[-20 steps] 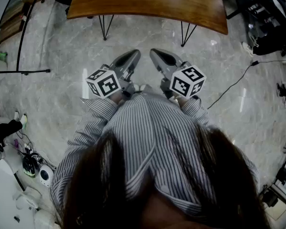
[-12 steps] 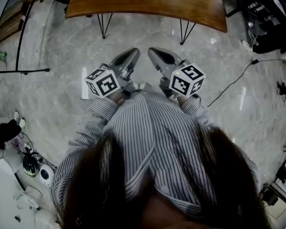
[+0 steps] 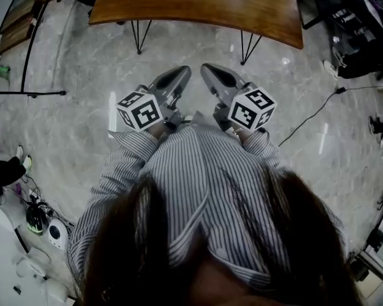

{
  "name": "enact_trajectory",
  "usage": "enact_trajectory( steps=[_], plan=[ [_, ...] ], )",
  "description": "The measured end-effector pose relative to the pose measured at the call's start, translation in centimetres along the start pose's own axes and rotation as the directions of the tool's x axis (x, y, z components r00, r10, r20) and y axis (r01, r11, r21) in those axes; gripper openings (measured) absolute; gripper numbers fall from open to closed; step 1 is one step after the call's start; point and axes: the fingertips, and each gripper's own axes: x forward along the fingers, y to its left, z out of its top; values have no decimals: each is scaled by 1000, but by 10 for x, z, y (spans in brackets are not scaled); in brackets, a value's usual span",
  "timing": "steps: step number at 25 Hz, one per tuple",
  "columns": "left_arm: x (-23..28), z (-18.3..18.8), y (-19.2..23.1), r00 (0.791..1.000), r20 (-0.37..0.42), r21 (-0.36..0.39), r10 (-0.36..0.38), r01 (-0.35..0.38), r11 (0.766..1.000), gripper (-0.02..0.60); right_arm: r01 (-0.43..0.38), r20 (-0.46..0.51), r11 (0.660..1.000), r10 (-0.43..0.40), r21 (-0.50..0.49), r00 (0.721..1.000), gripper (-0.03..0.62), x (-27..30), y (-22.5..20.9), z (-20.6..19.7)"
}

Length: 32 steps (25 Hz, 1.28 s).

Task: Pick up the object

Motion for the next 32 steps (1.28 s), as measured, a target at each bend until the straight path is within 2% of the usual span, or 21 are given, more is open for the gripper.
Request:
enact_trajectory(
  steps=[4,9,13,16,22,27,32],
  plan=[
    [5,-6,2,1000,-1,-8,5,-5,1000,2,-5,3,1000,5,22,1000,0,-1,-8,0],
    [12,-8,11,1000,8,-66,-5,5,998,2,6,-31,1000,-5,13,1000,0,3,-21,-6],
    [23,3,27,999,18,-25,39,-38,999,2,25,-39,1000,-24,8,999,0,14,-40,-1],
    [34,19,44,999,27,15,46,-46,999,2,41,-49,999,-41,2,998,0,33,-55,3],
    [68,60,83,999,32,30,16,-17,999,2,56,-54,998,-56,0,997,0,83,-91,26],
    [98,114,135,999,42,26,34,-35,999,2,77,-47,997,-77,4,996,0,141,-126,58],
    [130,168,176,1000,11,34,29,-29,999,2,98,-32,995,-98,-4,995,0,196,-154,96]
  ],
)
